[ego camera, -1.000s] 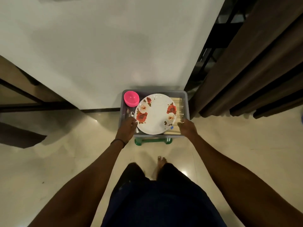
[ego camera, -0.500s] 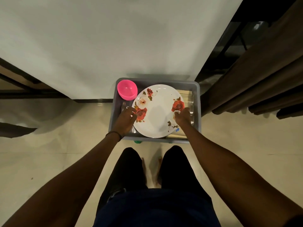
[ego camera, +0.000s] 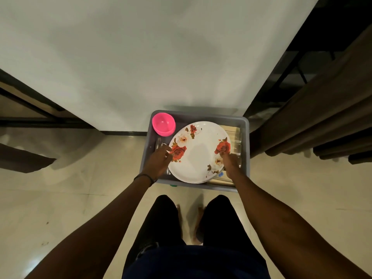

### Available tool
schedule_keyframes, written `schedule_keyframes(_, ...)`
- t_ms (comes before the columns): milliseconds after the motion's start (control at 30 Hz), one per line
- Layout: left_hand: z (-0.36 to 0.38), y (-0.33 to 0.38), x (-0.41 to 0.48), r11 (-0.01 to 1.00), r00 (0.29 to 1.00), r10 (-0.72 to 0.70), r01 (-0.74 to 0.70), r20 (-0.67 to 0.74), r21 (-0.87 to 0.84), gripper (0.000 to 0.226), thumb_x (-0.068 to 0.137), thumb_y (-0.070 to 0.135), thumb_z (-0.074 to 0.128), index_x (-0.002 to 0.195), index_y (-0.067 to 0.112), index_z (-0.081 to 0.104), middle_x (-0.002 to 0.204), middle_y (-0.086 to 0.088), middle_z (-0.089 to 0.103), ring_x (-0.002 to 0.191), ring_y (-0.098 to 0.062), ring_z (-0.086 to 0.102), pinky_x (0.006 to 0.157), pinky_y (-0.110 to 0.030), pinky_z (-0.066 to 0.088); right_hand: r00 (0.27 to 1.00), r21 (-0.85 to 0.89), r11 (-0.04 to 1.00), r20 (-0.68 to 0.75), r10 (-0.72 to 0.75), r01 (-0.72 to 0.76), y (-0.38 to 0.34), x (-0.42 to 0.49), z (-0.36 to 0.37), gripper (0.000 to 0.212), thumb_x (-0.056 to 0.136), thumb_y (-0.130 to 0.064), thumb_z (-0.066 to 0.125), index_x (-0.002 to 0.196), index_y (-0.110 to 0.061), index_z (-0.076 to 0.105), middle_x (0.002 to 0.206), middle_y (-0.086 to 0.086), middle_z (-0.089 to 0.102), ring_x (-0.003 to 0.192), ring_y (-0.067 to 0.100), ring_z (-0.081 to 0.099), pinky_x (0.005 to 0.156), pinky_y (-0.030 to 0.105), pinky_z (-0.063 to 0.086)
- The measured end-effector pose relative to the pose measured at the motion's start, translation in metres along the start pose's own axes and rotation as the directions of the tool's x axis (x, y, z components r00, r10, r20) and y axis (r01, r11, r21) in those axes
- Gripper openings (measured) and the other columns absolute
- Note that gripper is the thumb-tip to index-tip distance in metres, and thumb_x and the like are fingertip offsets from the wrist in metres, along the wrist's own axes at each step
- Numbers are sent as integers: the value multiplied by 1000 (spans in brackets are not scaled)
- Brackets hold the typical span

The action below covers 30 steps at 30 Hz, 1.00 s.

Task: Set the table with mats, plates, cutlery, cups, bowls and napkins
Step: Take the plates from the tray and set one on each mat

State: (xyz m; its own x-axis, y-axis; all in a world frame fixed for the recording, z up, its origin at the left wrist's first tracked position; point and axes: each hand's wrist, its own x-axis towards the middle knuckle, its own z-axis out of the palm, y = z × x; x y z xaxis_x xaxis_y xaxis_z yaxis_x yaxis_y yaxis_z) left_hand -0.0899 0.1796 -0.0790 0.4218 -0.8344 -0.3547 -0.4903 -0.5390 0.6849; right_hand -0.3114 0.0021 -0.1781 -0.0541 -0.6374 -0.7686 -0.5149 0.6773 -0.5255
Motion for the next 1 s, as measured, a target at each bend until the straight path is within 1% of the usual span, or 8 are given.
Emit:
schedule_keyframes(200,17,-7,-6,987,990,-140,139,-15,-85,7,98,21,54,96,14,53,99,-14,63,85,-26,58,71,-29,39,992,84,993,85,-96,89,-13,-20,-15,20,87,-15,70,106,-9,65,101,11,71,84,25,69,64,32,57)
schedule_keyframes(367,21,13,-23,919,934,-356,356,30,-167,41,99,25,53,127,-5,49,122,-24,59,112,-38,56,90,-39,42,987,138,981,65,-145,135,-22,-59,-60,18,85,-8,72,102,-8,67,100,12,72,86,29,70,70,36,59)
schedule_keyframes(467,6,41,-34,852,897,-437,439,73,-287,37,98,26,55,121,-2,53,99,-15,60,89,-29,57,76,-31,41,977,220,965,129,-171,139,-23,-85,-110,30,81,-3,72,110,1,67,104,18,72,95,38,69,76,39,59)
schedule_keyframes(567,-17,68,-42,734,853,-487,516,187,-442,45,86,49,65,100,7,59,72,-6,54,64,-18,49,57,-27,39,940,299,947,274,-204,119,-23,-118,-161,48,76,-12,73,120,3,63,115,23,69,108,46,64,92,51,54)
schedule_keyframes(667,-35,96,-39,607,793,-403,605,456,-516,75,74,69,66,124,13,58,113,-15,67,105,-31,63,70,-33,54,915,351,931,338,-222,96,-22,-154,-202,44,86,-11,67,128,1,59,124,27,64,114,48,61,102,60,46)
schedule_keyframes(733,-46,124,-34,609,797,-243,570,553,-552,67,85,66,55,127,15,60,122,-15,66,114,-35,62,85,-43,56,912,382,919,335,-236,97,-23,-176,-221,45,86,-12,67,128,3,58,125,30,62,114,51,59,102,62,45)
schedule_keyframes(833,-52,171,-26,705,815,-69,448,575,-550,57,93,59,50,130,17,60,127,-12,65,117,-33,61,103,-52,45,911,397,904,293,-291,161,-21,-213,-242,53,81,-17,70,127,6,57,123,36,59,112,55,58,101,65,44)
schedule_keyframes(1000,-37,232,-23,826,881,25,248,472,-506,47,87,53,64,116,17,68,110,-9,73,97,-29,71,89,-52,55,935,522,824,125,-331,221,11,-261,-261,63,75,-22,77,113,22,53,100,40,59,91,54,58,94,70,44)
